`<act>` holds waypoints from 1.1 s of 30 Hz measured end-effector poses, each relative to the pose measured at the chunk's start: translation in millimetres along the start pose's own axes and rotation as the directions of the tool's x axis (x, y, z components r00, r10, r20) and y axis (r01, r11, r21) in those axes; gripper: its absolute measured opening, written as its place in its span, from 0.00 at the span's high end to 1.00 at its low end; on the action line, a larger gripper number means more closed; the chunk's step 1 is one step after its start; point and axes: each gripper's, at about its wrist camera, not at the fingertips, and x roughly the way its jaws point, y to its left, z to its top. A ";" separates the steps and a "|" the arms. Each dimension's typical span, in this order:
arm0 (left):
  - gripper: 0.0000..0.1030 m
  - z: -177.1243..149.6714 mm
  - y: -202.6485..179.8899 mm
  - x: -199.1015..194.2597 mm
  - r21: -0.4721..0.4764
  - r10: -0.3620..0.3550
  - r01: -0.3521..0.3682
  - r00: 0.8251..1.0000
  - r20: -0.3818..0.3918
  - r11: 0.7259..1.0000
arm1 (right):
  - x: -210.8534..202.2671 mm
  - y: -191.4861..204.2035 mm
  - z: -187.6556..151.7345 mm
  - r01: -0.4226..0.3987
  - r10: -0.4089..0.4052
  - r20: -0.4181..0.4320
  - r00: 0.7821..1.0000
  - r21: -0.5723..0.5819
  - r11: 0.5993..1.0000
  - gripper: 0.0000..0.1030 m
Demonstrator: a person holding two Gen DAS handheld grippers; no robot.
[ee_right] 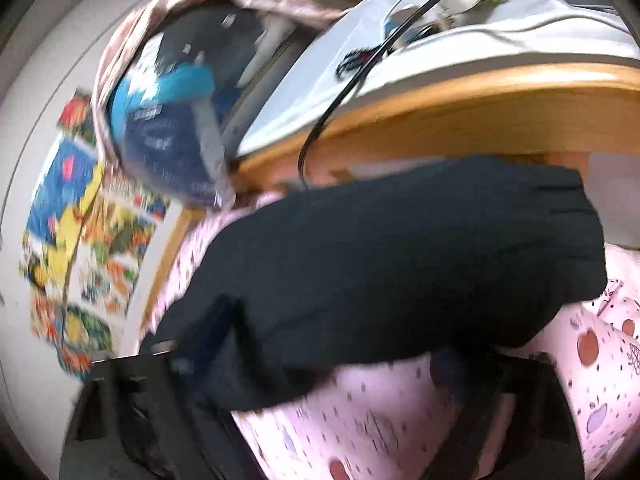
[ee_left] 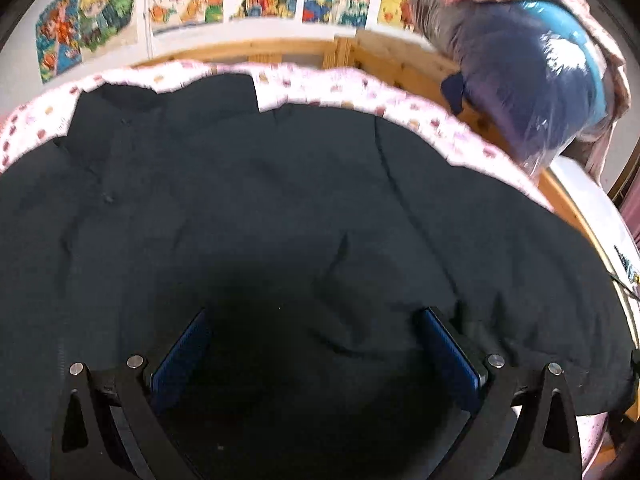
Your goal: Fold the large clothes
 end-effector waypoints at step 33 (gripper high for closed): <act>0.00 -52.3 286.8 -175.0 -0.325 -0.172 0.212 0.974 0.149 0.921 | -53.3 343.0 -317.5 0.044 0.195 0.015 0.981 -0.989 -0.144 0.84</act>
